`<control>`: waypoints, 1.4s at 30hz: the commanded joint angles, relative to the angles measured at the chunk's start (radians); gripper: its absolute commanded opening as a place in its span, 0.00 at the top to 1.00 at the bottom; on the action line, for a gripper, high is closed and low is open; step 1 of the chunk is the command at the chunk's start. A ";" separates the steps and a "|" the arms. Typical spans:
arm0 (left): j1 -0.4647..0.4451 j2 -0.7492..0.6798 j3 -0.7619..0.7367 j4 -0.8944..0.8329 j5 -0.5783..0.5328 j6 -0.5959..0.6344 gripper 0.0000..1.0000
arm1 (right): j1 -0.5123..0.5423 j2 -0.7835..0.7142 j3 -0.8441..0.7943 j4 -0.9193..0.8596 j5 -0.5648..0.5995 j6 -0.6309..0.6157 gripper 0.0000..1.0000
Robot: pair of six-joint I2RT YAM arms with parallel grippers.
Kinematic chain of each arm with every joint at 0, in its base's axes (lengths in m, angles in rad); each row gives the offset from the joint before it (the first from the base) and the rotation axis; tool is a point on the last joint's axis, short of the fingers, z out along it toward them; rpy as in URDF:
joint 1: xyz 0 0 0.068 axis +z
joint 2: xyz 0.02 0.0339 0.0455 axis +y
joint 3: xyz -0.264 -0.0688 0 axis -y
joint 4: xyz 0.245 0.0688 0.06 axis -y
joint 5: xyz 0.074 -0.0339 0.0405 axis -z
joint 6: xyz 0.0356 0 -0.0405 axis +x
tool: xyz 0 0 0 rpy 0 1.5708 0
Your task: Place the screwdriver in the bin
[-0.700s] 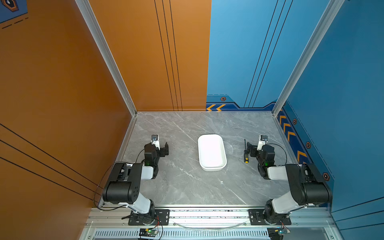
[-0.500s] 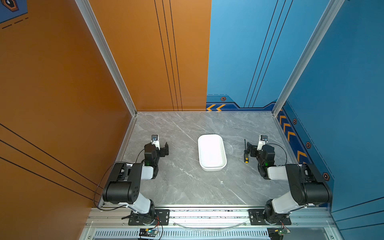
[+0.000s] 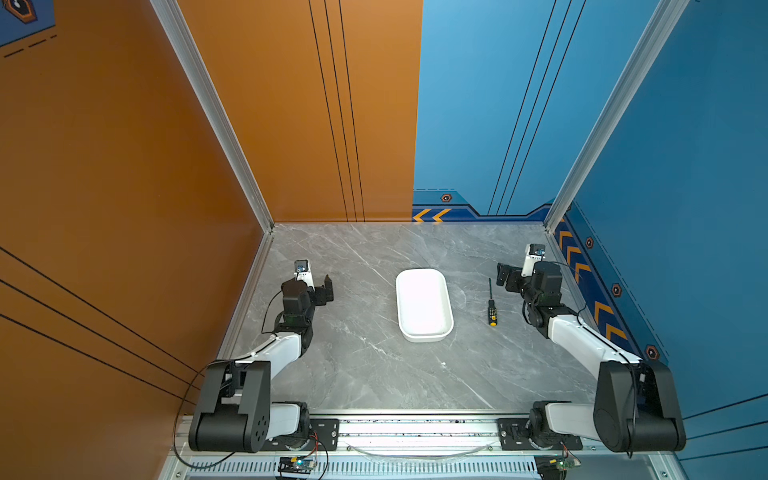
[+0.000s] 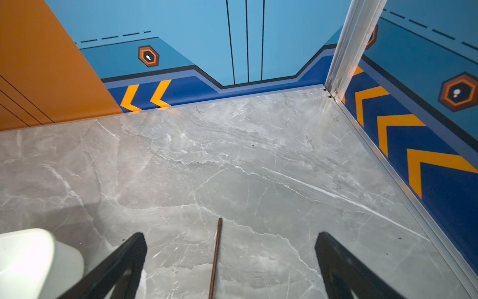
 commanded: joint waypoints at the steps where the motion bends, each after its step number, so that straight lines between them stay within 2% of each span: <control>1: -0.017 -0.026 0.065 -0.214 0.089 -0.094 0.02 | 0.001 -0.008 0.027 -0.331 -0.084 0.095 0.00; 7: -0.074 0.002 0.057 -0.221 0.202 -0.221 0.02 | 0.026 0.037 0.083 -0.544 -0.129 0.153 0.03; 11: -0.176 0.022 0.052 -0.219 0.183 -0.215 0.02 | 0.073 0.067 0.097 -0.612 -0.080 0.168 0.04; 14: -0.208 0.046 0.064 -0.218 0.214 -0.232 0.02 | 0.092 0.113 0.116 -0.649 -0.062 0.181 0.05; 24: -0.217 0.117 0.052 -0.127 0.424 -0.291 0.02 | 0.119 0.217 0.122 -0.612 -0.035 0.190 0.09; 32: -0.204 0.173 0.071 -0.142 0.581 -0.363 0.02 | 0.133 0.271 0.153 -0.626 -0.019 0.182 0.13; 37: -0.200 0.178 0.082 -0.153 0.627 -0.382 0.02 | 0.155 0.294 0.170 -0.641 0.014 0.178 0.11; 42: -0.199 0.173 0.112 -0.205 0.700 -0.372 0.02 | 0.162 0.315 0.180 -0.649 0.018 0.179 0.17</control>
